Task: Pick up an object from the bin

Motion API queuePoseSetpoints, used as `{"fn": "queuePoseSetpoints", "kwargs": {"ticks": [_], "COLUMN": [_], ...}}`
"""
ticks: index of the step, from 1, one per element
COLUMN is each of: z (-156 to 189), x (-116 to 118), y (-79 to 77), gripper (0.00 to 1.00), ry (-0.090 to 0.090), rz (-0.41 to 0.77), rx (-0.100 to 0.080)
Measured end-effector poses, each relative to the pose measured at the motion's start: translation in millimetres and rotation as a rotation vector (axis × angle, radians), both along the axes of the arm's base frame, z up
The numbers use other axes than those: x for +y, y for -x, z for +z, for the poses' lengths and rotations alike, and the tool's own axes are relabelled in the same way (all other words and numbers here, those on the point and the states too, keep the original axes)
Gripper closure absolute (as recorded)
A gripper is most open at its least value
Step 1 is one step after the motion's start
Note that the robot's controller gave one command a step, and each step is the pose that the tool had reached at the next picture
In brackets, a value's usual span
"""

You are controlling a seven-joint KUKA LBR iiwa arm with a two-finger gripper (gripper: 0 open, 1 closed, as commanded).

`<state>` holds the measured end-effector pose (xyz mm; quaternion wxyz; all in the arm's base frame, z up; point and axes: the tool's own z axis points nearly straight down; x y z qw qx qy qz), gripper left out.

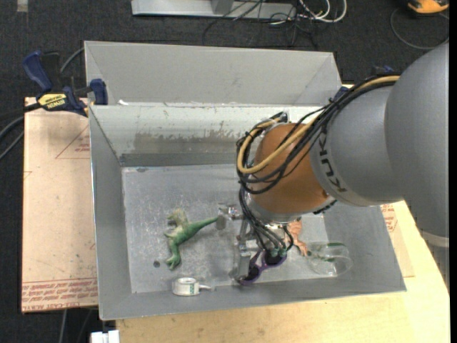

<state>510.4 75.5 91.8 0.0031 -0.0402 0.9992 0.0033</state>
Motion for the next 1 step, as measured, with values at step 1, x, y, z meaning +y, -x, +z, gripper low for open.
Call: {"fn": "queuePoseSetpoints", "kwargs": {"ticks": [1], "z": [-18.4], "x": [-62.8], "y": [-2.5], "gripper": [0.0], "ry": [-0.003], "rz": [0.097], "rx": [-0.001]}}
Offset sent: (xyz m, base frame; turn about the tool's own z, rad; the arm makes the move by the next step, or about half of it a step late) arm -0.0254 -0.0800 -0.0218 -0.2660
